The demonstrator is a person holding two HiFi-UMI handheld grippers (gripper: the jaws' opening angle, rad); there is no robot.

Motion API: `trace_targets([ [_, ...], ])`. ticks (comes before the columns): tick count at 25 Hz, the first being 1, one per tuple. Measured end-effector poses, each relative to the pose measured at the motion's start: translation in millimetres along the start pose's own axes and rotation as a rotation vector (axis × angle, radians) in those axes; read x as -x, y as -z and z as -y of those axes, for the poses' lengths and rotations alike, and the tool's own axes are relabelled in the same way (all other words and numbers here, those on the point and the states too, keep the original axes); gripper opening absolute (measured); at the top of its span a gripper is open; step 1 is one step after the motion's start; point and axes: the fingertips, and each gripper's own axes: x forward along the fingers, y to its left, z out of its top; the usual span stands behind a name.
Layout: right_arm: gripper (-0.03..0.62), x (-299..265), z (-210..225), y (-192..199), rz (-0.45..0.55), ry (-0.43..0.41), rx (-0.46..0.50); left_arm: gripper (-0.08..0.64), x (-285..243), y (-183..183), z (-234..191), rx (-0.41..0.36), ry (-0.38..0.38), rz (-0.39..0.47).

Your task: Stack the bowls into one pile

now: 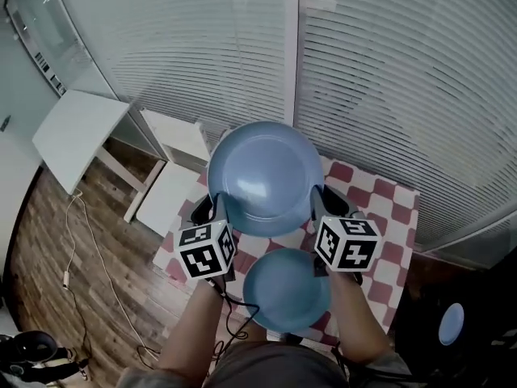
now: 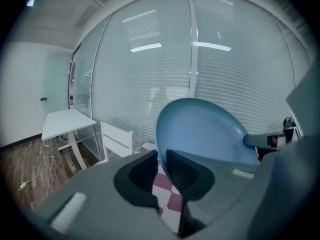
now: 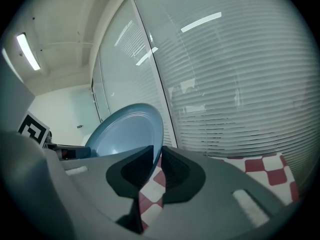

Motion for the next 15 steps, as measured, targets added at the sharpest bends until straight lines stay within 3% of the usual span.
trace_targets([
  [4, 0.074, 45.4, -2.3, -19.3, 0.010, -0.015, 0.023, 0.057, 43.2, -11.6, 21.1, 0.003, -0.007, 0.009],
  [15, 0.071, 132.7, -5.2, 33.2, -0.043, -0.040, 0.043, 0.061, 131.8, 58.7, 48.7, 0.047, -0.040, -0.046],
])
